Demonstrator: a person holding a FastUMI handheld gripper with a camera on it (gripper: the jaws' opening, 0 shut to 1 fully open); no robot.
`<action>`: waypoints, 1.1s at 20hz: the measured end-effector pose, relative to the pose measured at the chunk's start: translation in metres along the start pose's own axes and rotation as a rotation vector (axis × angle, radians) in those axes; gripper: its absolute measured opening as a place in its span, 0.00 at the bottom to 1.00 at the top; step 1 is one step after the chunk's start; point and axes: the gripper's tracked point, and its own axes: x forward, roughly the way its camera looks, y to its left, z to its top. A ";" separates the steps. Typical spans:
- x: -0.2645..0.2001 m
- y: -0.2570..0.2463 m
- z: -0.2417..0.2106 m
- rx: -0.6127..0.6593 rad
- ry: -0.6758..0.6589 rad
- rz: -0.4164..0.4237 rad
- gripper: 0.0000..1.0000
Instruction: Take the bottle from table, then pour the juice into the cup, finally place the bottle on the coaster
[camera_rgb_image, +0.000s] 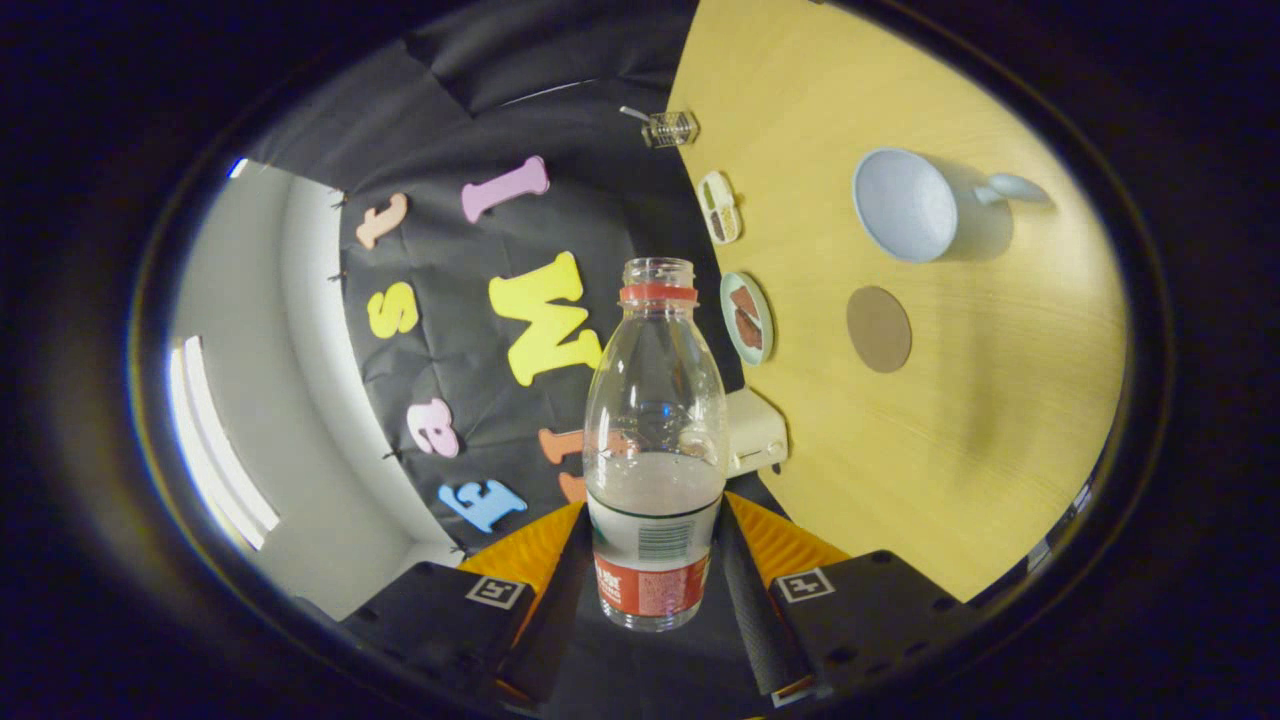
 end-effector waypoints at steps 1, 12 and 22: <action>-0.001 0.000 -0.005 -0.065 0.004 -0.008 0.76; -0.023 0.026 -0.003 -1.128 0.022 -0.091 0.76; -0.010 0.074 0.029 -1.631 -0.161 -0.056 0.77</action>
